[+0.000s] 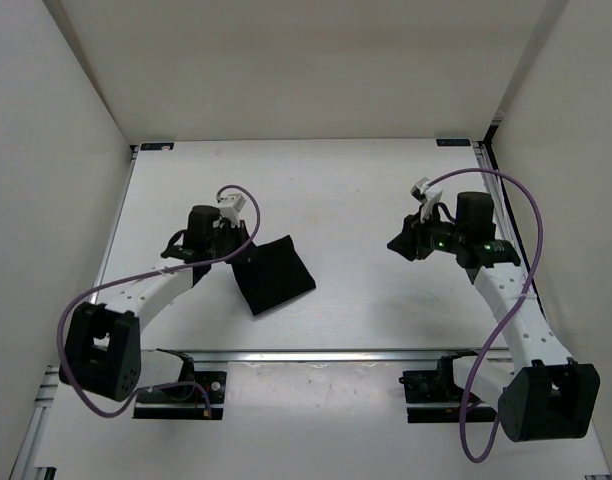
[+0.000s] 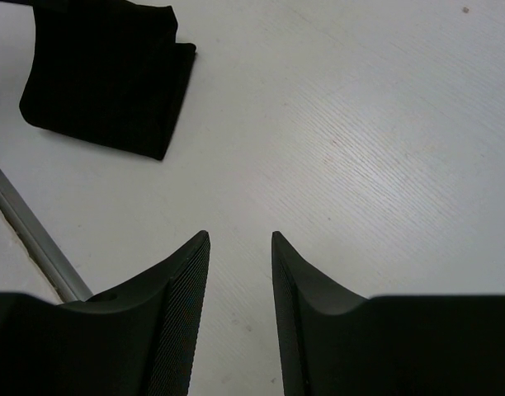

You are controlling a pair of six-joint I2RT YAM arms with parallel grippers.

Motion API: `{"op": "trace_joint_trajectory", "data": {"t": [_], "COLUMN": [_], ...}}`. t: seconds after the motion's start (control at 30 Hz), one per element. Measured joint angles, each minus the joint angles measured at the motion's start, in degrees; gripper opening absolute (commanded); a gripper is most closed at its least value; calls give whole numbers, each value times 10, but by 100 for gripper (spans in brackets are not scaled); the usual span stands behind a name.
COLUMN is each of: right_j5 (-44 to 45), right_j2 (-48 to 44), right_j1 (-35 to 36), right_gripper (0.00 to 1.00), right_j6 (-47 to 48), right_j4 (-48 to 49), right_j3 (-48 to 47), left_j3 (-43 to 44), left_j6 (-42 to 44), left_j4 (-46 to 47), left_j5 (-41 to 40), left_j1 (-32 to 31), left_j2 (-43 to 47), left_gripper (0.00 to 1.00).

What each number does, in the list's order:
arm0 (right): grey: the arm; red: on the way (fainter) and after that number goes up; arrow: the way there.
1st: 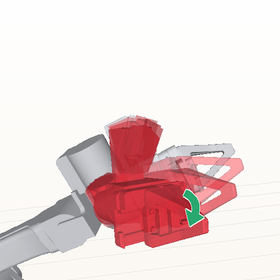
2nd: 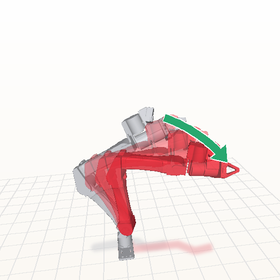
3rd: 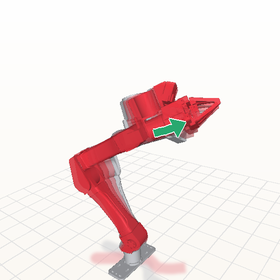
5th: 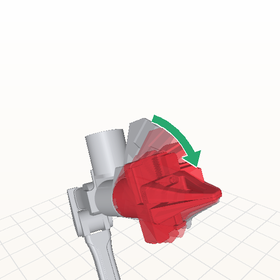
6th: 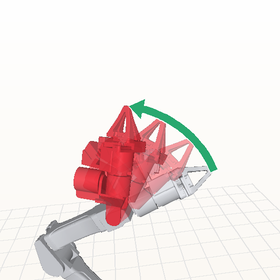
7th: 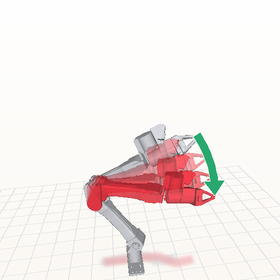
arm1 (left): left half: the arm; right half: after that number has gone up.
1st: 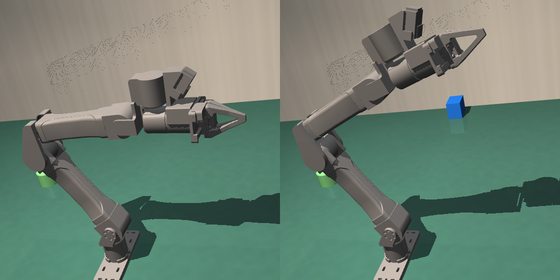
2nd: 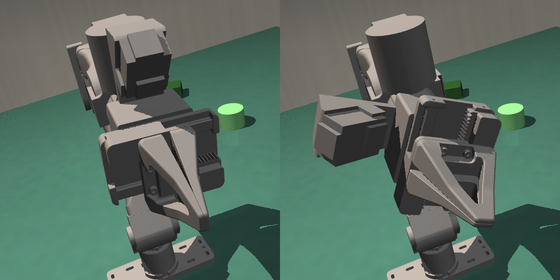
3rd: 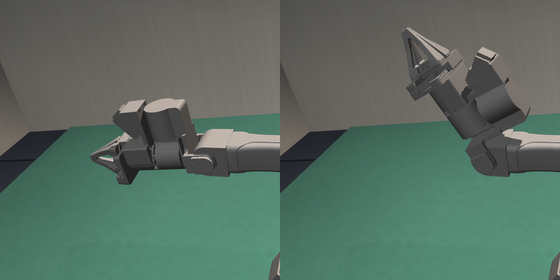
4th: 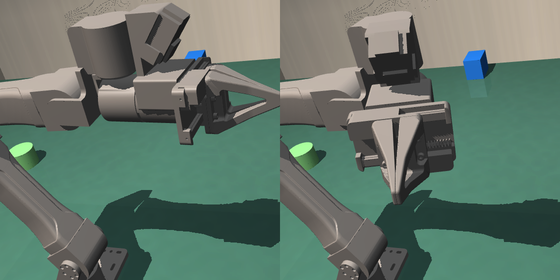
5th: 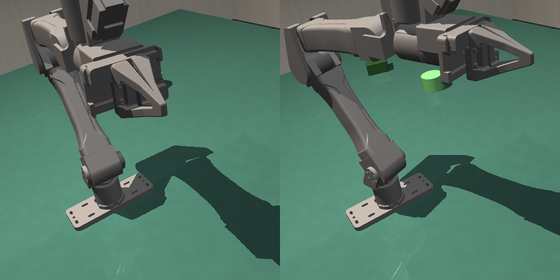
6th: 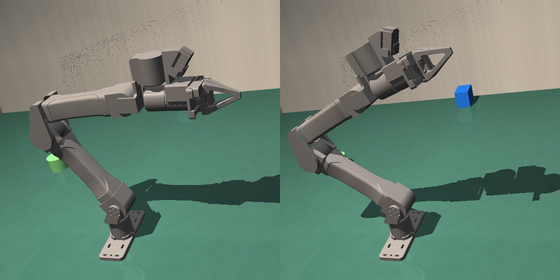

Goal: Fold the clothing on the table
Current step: Fold the skirt

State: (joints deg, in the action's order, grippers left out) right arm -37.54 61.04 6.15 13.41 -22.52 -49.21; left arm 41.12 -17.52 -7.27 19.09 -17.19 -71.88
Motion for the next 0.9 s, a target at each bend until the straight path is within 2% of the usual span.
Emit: {"op": "trace_joint_trajectory", "data": {"t": [0.37, 0.53, 0.67, 0.83, 0.9], "right_j5": [1, 3, 4, 5, 5], "right_j2": [-6, -13, -23, -35, -39], "right_j1": [-2, -8, -13, -17, -18], "right_gripper": [41, 42, 42, 42, 42], "right_j6": [-1, 4, 7, 7, 7], "right_j4": [-4, -14, -16, -16, -15], "right_j3": [3, 3, 3, 3, 4], "left_j3": [-10, 18, 15, 29, 57], "left_j6": [-77, -113, -143, -145, -150], "left_j4": [7, 23, 56, 95, 116], "left_j5": [43, 69, 82, 76, 92], "left_j1": [43, 49, 33, -23, -33], "left_j2": [-185, -223, -205, -100, -89], "left_gripper": [0, 0, 0, 0, 0]}}
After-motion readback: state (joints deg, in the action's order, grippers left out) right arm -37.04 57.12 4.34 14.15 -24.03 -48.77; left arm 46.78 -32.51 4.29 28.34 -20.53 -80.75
